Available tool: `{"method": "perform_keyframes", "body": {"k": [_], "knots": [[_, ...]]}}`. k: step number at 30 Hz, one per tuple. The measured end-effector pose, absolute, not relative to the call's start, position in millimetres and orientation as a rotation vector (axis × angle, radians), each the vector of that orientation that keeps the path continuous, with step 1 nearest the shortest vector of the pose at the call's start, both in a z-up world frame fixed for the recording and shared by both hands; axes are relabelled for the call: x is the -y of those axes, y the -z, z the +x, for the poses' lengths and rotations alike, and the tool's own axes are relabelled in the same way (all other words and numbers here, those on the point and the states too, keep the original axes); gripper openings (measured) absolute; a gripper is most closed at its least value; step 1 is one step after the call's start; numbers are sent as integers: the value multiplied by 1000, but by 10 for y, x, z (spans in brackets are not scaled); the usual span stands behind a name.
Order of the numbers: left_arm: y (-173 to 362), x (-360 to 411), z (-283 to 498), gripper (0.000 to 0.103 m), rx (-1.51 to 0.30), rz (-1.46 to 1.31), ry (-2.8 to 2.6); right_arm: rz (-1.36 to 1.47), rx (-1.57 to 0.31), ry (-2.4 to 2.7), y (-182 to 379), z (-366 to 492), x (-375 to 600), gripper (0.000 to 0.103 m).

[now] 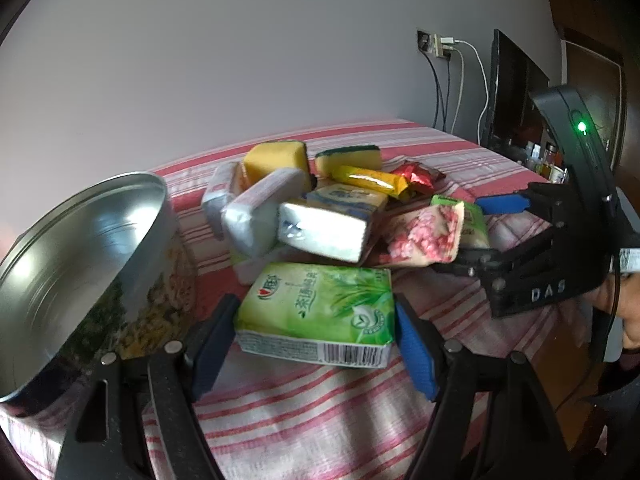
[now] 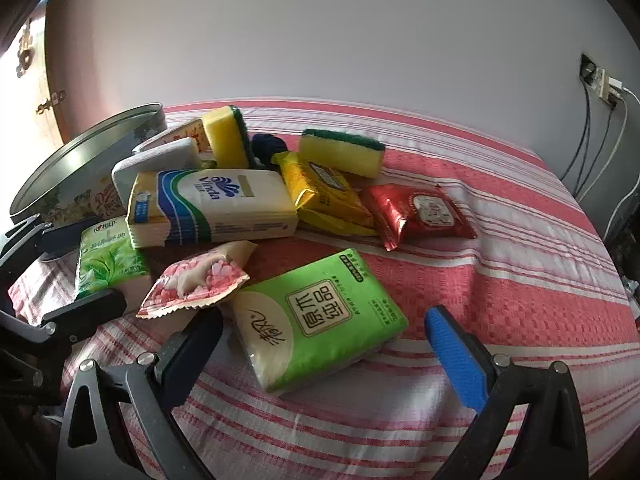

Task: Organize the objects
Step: 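Grasp the light green tea tissue pack with left gripper while right grasps the bright green pack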

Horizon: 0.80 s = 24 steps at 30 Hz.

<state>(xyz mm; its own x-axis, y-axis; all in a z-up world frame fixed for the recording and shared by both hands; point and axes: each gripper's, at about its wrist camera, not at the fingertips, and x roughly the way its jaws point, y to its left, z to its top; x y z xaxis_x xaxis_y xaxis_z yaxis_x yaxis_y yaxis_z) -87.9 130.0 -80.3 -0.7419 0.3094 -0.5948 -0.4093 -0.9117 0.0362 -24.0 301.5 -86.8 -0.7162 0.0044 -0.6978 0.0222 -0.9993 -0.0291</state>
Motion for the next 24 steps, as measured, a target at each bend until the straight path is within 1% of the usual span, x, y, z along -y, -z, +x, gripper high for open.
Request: {"method": "perform_keyframes", "body": {"k": [1,2,3,13,19,24], "knots": [[803,-1248,-857,76,-224,-846,-2613,1181,-54,2900,874,-262,-3008,96],[800,-1221,-846,76,-220,-840,-2617,1192,-55,2886,894,-274,-3003,85],[799,-1212,-847,76,-217,-834,-2621,1181,-49,2883,898,-261,-2996,82],[627,-1149,-711,76,-207,-701,-2683,1037,-39,2985,834,-122,-3020,81],[591,-1154,-687,76,-214,-671,-2698,923,-72,3069,785,-29,-3005,81],[560,-1177,-666,76,-213,-647,-2712,855,-28,3099,751,39,-3051,81]]}}
